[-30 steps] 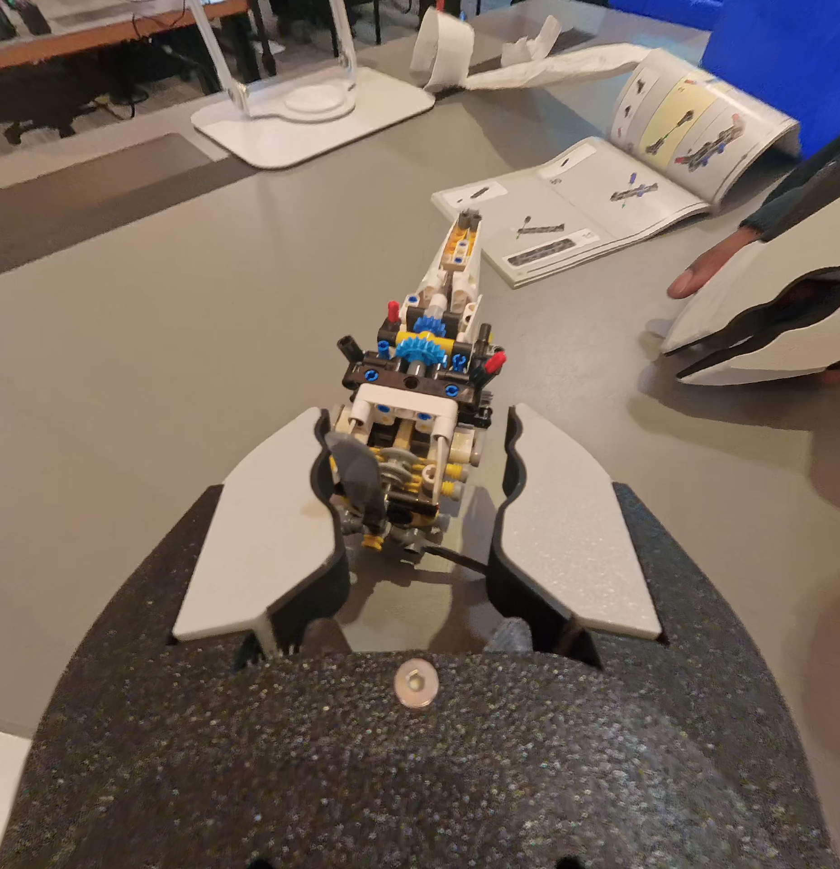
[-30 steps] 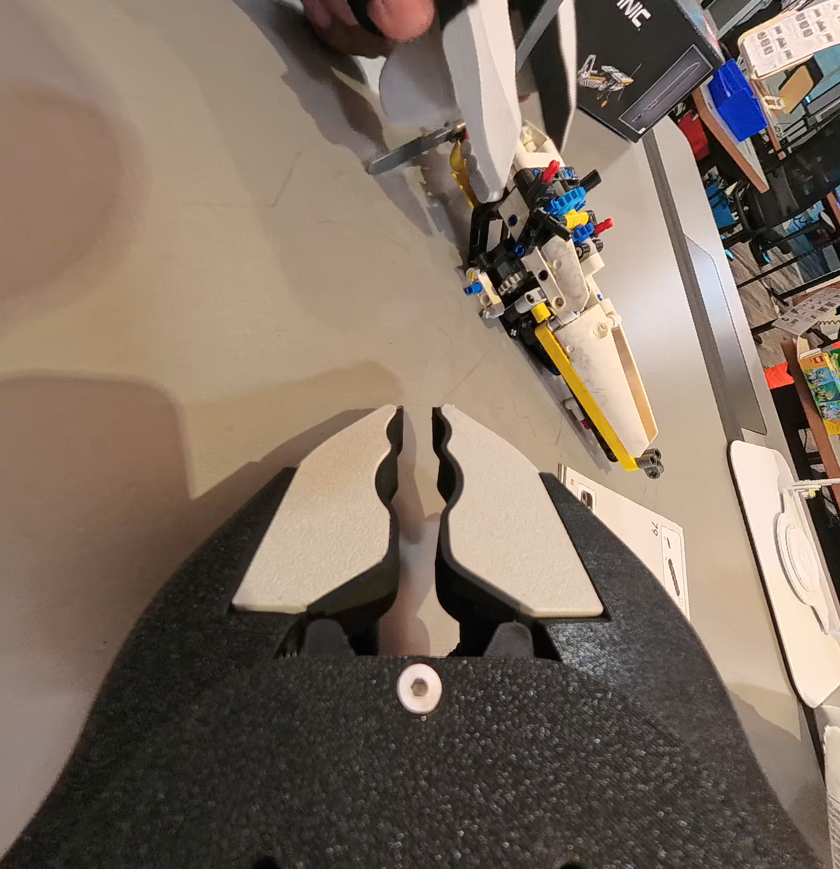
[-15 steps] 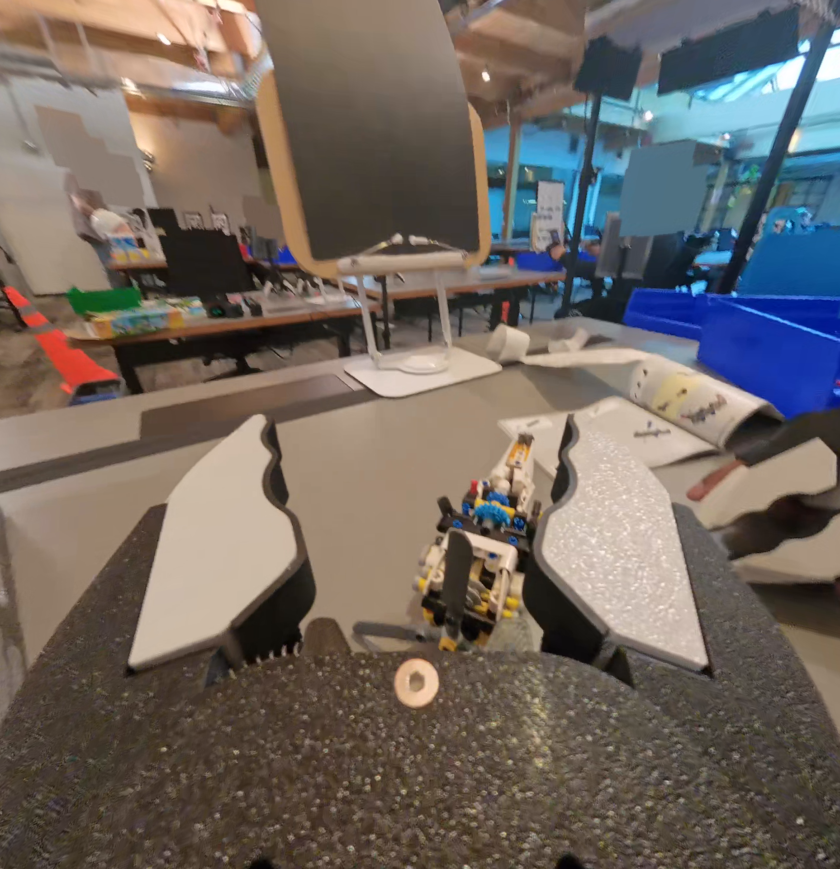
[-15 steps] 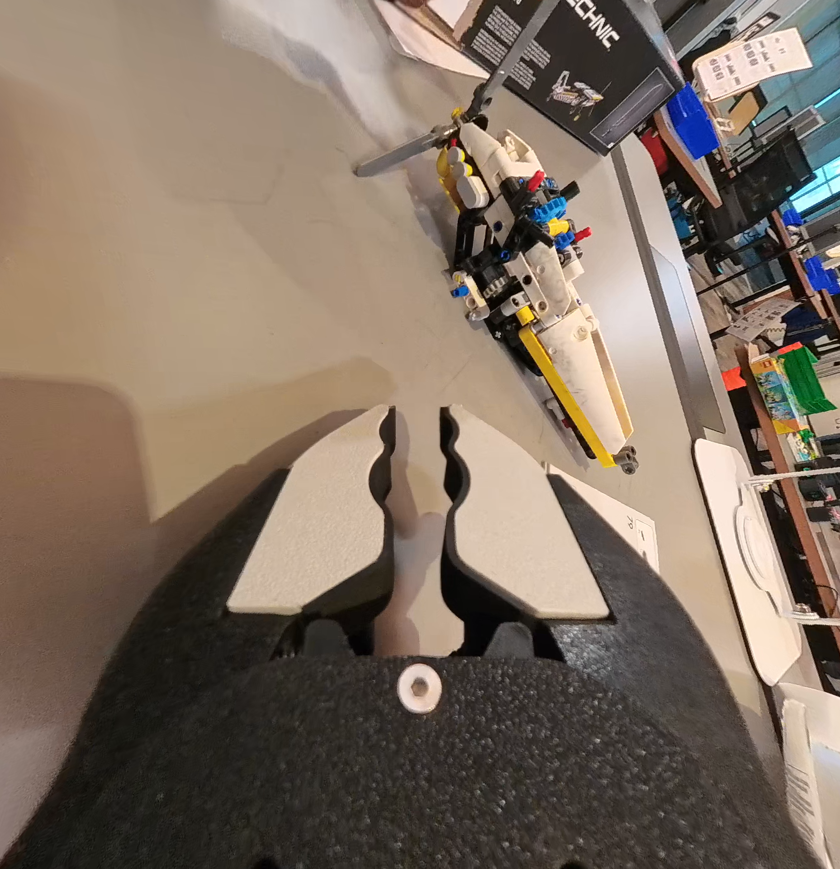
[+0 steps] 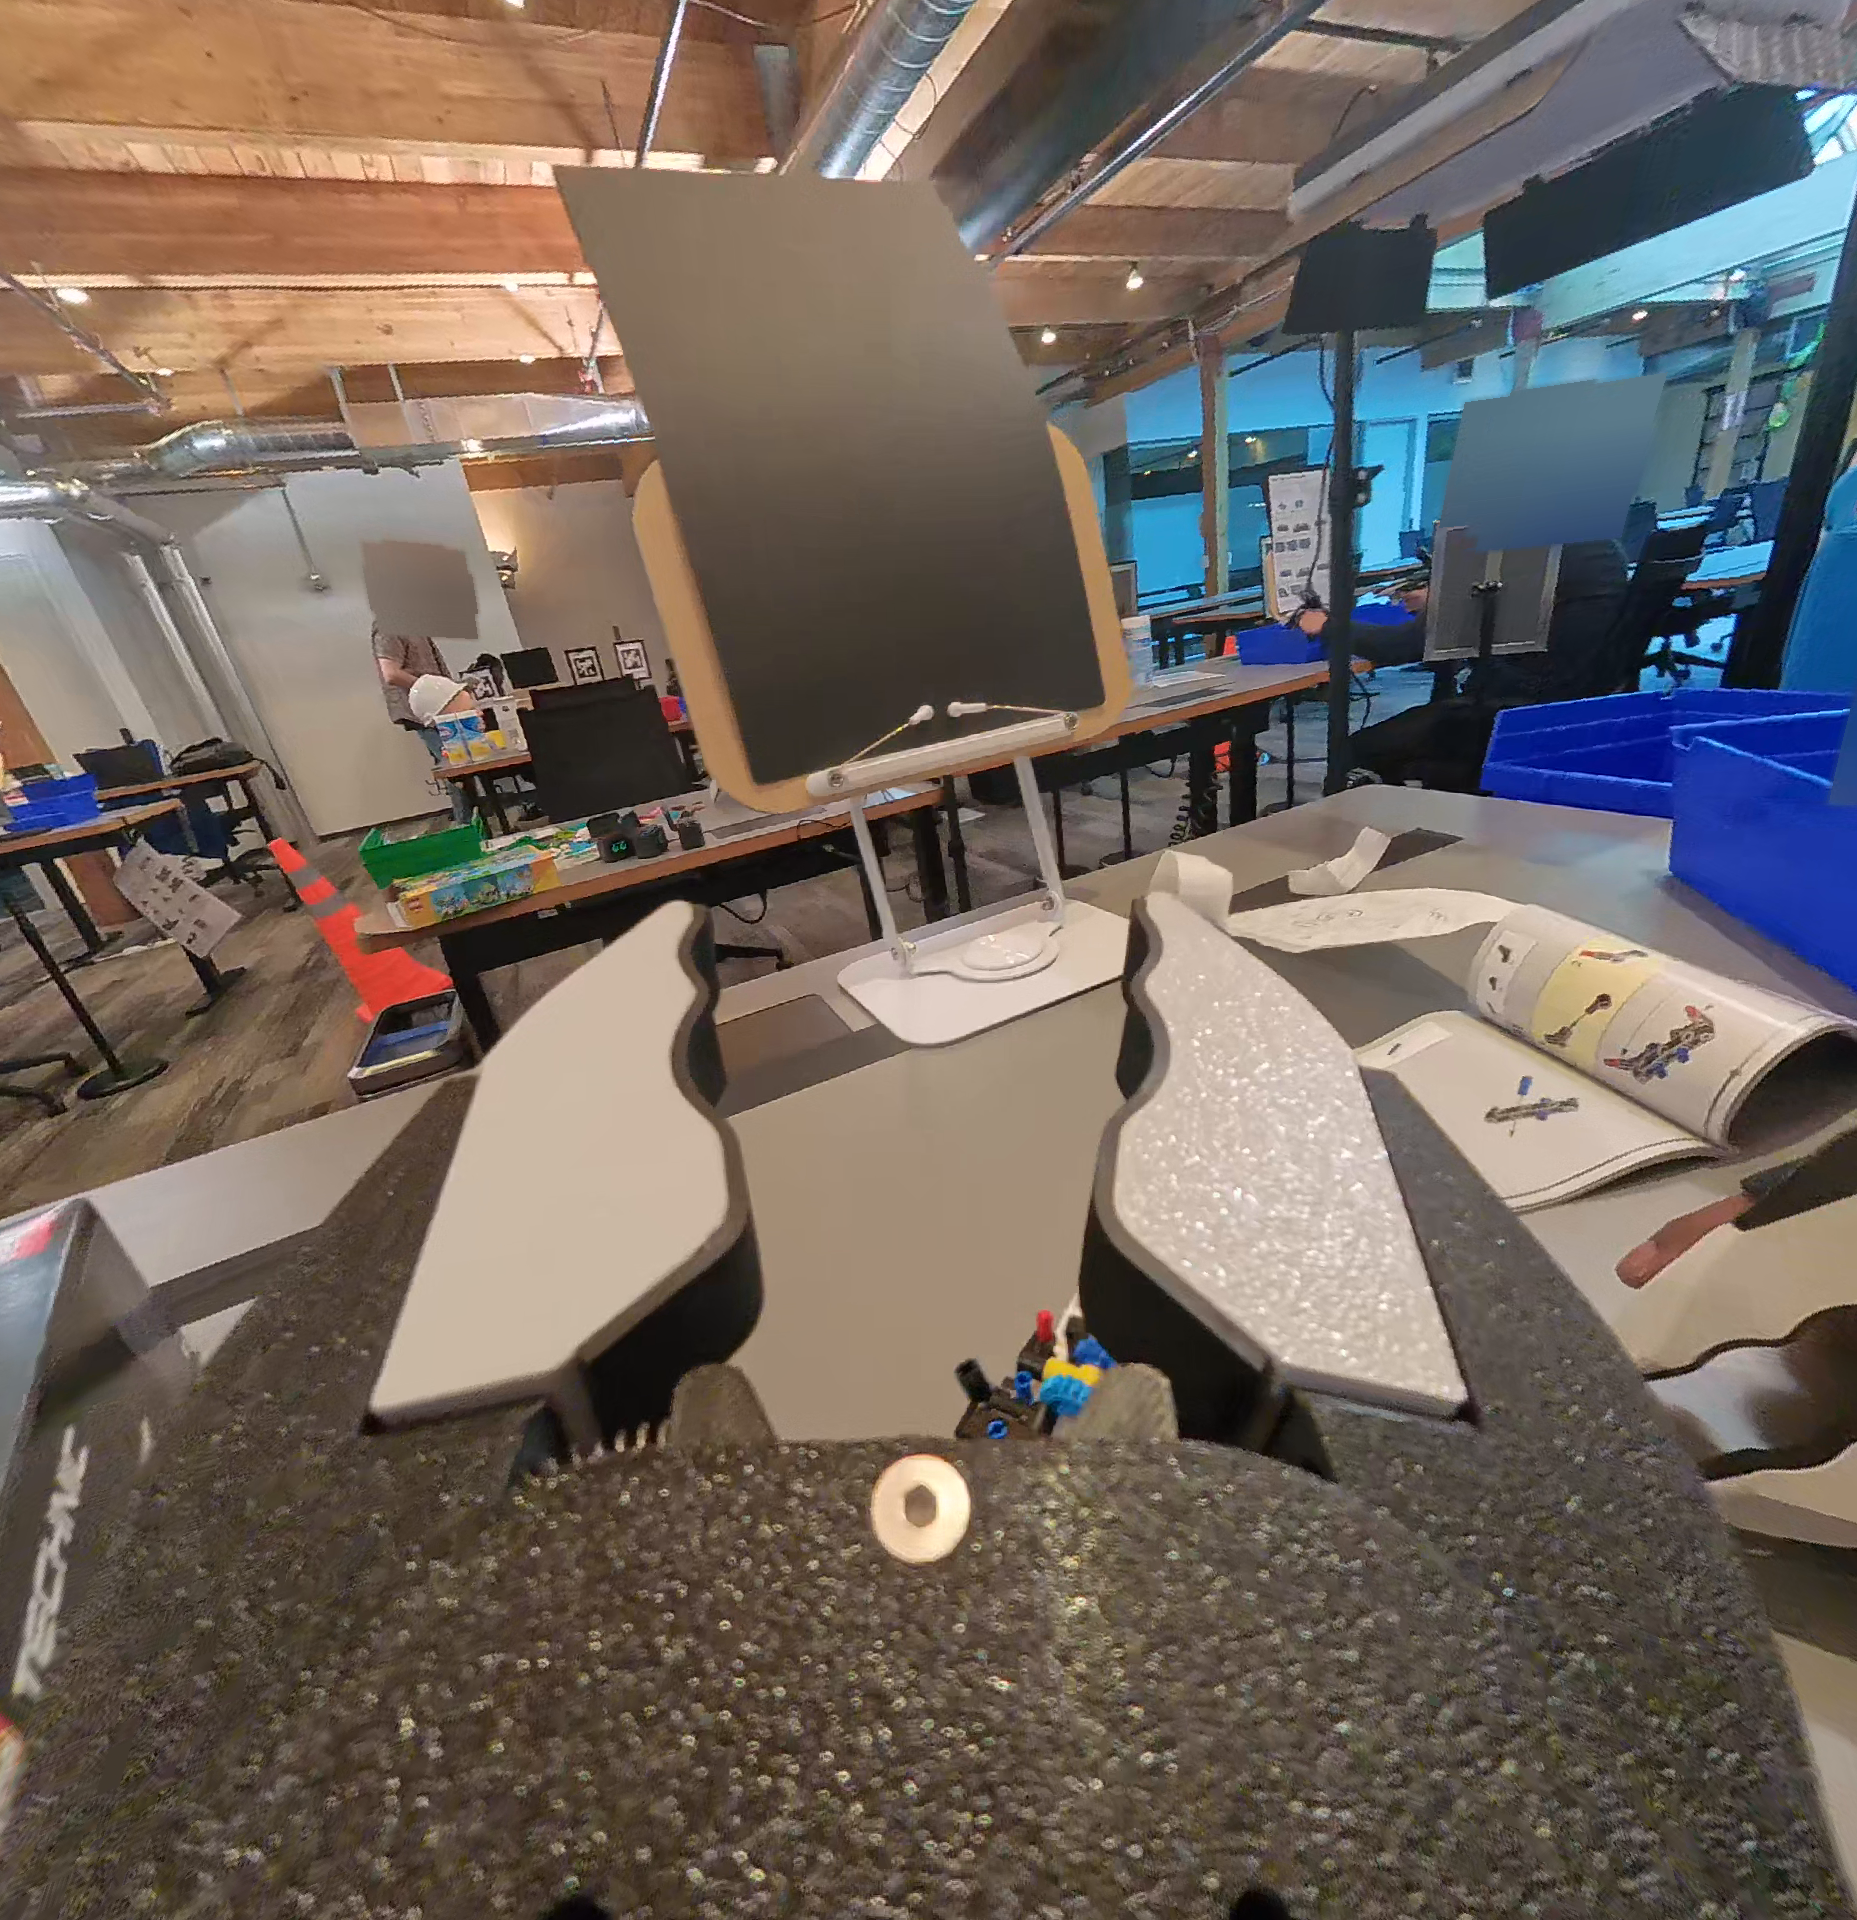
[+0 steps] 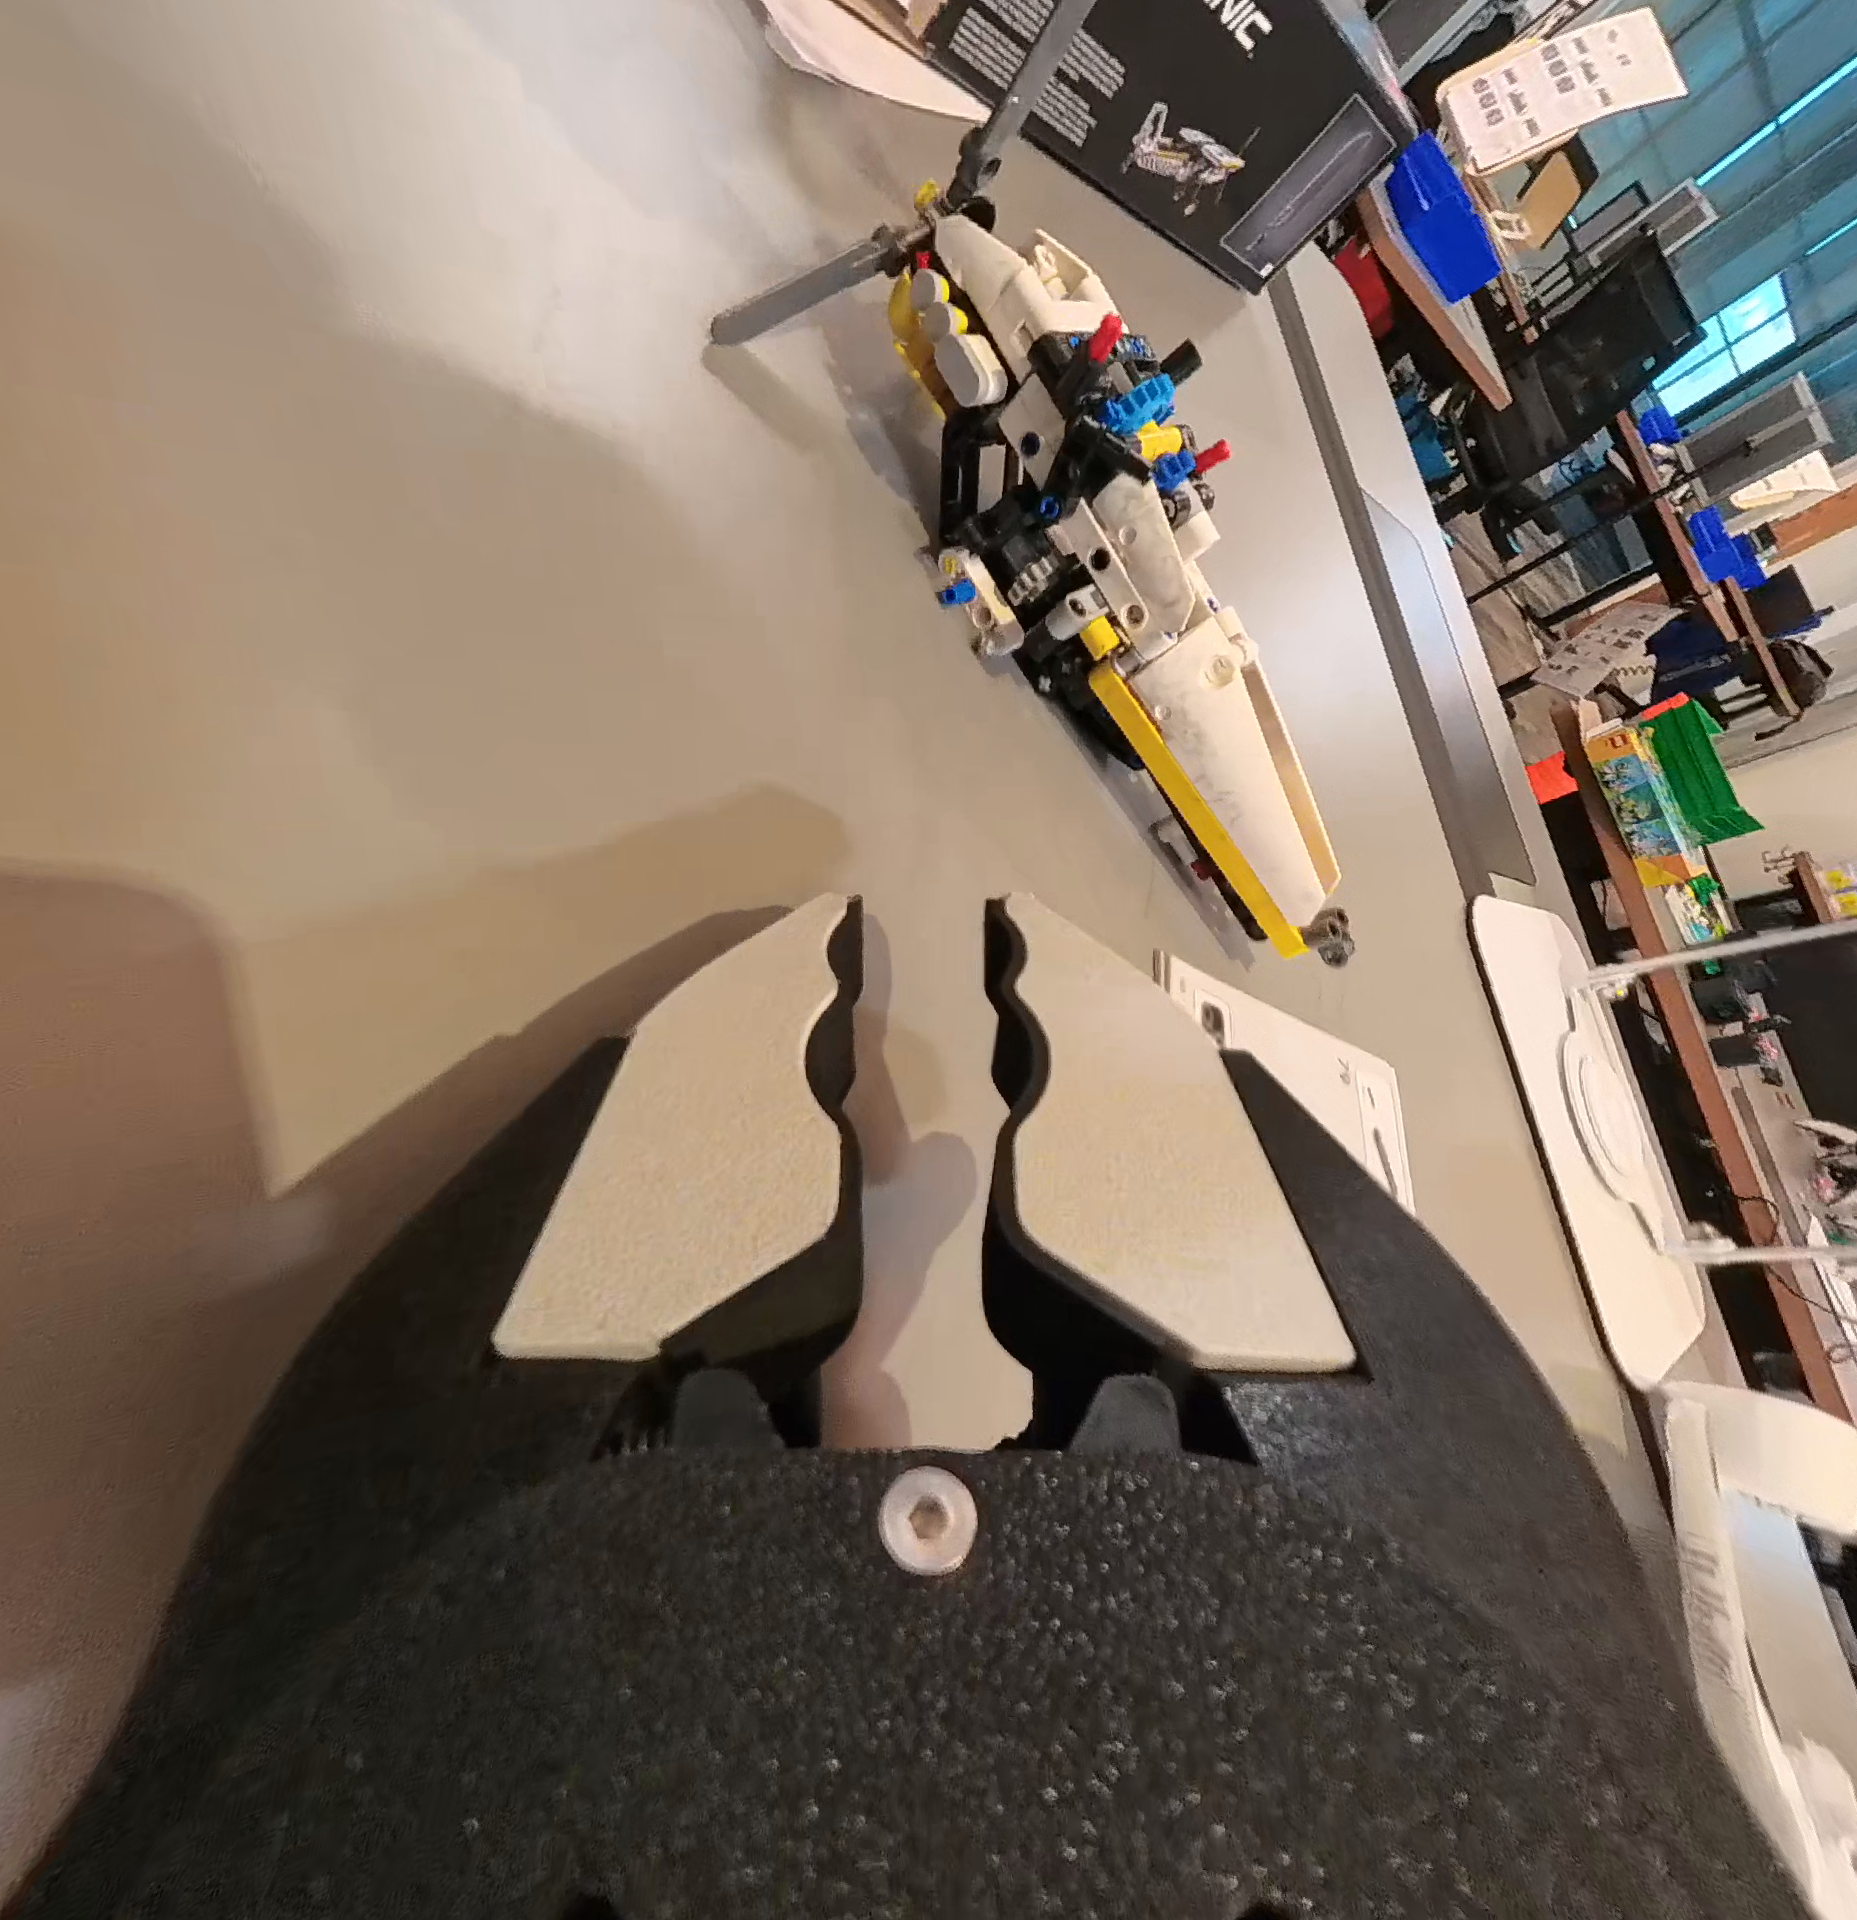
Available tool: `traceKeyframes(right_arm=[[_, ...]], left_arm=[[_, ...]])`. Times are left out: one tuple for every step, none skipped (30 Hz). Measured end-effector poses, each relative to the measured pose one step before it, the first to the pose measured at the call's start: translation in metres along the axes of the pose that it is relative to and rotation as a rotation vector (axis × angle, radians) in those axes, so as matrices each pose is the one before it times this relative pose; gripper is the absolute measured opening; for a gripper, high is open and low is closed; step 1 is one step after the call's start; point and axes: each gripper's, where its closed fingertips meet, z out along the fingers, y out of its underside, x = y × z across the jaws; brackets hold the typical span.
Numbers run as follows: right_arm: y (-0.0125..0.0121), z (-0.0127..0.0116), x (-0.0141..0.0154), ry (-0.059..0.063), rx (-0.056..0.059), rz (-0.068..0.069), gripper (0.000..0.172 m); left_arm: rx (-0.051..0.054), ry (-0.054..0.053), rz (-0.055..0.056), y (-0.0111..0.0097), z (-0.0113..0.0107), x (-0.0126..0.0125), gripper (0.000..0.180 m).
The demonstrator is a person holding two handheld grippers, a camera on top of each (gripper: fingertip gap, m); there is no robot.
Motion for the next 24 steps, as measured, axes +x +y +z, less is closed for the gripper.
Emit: traceKeyframes(right_arm=[[0.00206,-0.00253,0.00028,0.0043,-0.0042,0.0026,0.022],[0.00248,-0.00280,0.00023,0.0040,-0.0060,0.0040,0.022],[0.00300,-0.00303,0.00031,0.0035,-0.0088,0.0062,0.022],[0.00336,-0.00327,0.00020,0.0029,-0.0115,0.0087,0.023],[0.00390,-0.00370,0.00029,0.0039,-0.0128,0.0107,0.023],[0.00439,-0.00409,0.00087,0.0073,-0.0143,0.0123,0.023],[0.00506,-0.00433,0.00168,0.0121,-0.0169,0.0138,0.023],[0.00570,-0.00492,0.00262,0.0163,-0.0179,0.0148,0.023],[0.00609,-0.00516,0.00379,0.0207,-0.0168,0.0158,0.024],[0.00638,-0.00579,0.00511,0.0263,-0.0159,0.0179,0.025],[0.00680,-0.00608,0.00684,0.0340,-0.0151,0.0222,0.026],[0.00693,-0.00637,0.00798,0.0382,-0.0136,0.0257,0.028],[0.00691,-0.00665,0.00861,0.0398,-0.0110,0.0270,0.030],[0.00680,-0.00669,0.00945,0.0433,-0.0090,0.0258,0.032],[0.00632,-0.00674,0.01009,0.0466,-0.0071,0.0211,0.035],[0.00576,-0.00665,0.01064,0.0490,-0.0055,0.0159,0.037],[0.00481,-0.00644,0.01097,0.0497,-0.0036,0.0145,0.038],[0.00397,-0.00589,0.01072,0.0461,-0.0008,0.0193,0.039],[0.00428,-0.00483,0.00977,0.0390,0.0003,0.0271,0.039],[0.00594,-0.00301,0.00786,0.0276,-0.0145,0.0286,0.040],[0.00679,-0.00139,0.00714,0.0227,-0.0266,0.0266,0.044],[0.00598,-0.00048,0.00670,0.0214,-0.0257,0.0243,0.045],[0.00477,0.00012,0.00605,0.0169,-0.0213,0.0224,0.046],[0.00352,0.00068,0.00535,0.0141,-0.0179,0.0213,0.048]], left_arm=[[-0.0016,0.0143,0.0038,-0.00153,0.00193,0.00573,0.075],[-0.0046,0.0157,0.0043,-0.00118,0.00226,0.00648,0.074],[-0.0077,0.0217,0.0060,-0.00062,0.00289,0.00798,0.073],[-0.0107,0.0283,0.0078,-0.00024,0.00347,0.00956,0.072],[-0.0169,0.0318,0.0087,0.00052,0.00446,0.01091,0.071],[-0.0244,0.0288,0.0109,0.00161,0.00559,0.01111,0.071],[-0.0288,0.0330,0.0152,0.00245,0.00664,0.01232,0.070],[-0.0288,0.0384,0.0195,0.00274,0.00770,0.01362,0.070],[-0.0277,0.0372,0.0223,0.00278,0.00866,0.01388,0.070],[-0.0268,0.0328,0.0253,0.00285,0.00946,0.01335,0.070],[-0.0298,0.0318,0.0245,0.00318,0.01056,0.01267,0.070],[-0.0290,0.0360,0.0224,0.00316,0.01121,0.01290,0.071],[-0.0255,0.0330,0.0180,0.00273,0.01194,0.01171,0.071],[-0.0178,0.0346,0.0162,0.00173,0.01227,0.01107,0.072],[-0.0110,0.0369,0.0145,0.00105,0.01231,0.01054,0.072],[-0.0107,0.0343,0.0095,0.00116,0.01241,0.00914,0.072],[-0.0116,0.0298,0.0061,0.00134,0.01220,0.00736,0.072],[-0.0075,0.0328,0.0030,0.00096,0.01179,0.00708,0.072],[-0.0037,0.0372,-0.0030,0.00093,0.01114,0.00699,0.072],[-0.0063,0.0389,-0.0109,0.00160,0.01074,0.00655,0.072],[-0.0117,0.0388,-0.0157,0.00222,0.01025,0.00590,0.072],[-0.0120,0.0360,-0.0154,0.00226,0.00953,0.00512,0.072],[-0.0104,0.0312,-0.0125,0.00191,0.00896,0.00414,0.072],[-0.0113,0.0280,-0.0096,0.00167,0.00831,0.00344,0.072]])
